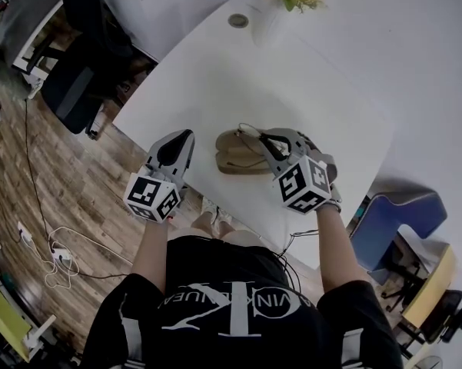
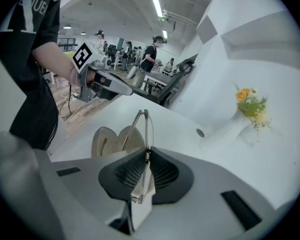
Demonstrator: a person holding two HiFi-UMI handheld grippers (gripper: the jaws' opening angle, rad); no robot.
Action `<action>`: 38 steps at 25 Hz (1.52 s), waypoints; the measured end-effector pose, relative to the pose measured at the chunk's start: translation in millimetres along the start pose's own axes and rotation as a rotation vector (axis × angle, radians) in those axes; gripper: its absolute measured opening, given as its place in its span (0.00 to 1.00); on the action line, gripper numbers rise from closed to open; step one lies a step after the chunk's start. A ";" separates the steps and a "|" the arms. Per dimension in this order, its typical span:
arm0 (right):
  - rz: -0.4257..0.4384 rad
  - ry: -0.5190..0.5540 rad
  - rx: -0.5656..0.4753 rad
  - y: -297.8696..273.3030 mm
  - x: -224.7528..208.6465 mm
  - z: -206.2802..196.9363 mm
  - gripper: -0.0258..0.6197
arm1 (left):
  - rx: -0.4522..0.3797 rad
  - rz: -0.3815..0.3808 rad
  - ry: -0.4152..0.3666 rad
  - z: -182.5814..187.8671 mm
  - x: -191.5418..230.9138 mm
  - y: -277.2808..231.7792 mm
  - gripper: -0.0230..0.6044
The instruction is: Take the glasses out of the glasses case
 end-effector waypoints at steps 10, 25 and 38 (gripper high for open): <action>-0.150 -0.152 -0.033 20.7 -16.3 -6.3 0.10 | -0.011 -0.017 -0.026 13.7 -4.9 -3.5 0.06; -0.328 -0.344 -0.102 61.6 -31.6 -25.4 0.10 | -0.044 -0.027 -0.068 32.8 -12.3 -1.4 0.06; -0.446 -0.474 -0.161 95.2 -36.5 -46.4 0.10 | -0.075 -0.015 -0.096 48.1 -15.1 3.8 0.06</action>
Point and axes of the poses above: the fingertips, and each gripper's own axes: y backward along the fingers, x to its left, z out of its top, the point moved 6 cm from there along y, backward along the fingers, and after that the axes turned 9 degrees about y, right-handed, at the moved point
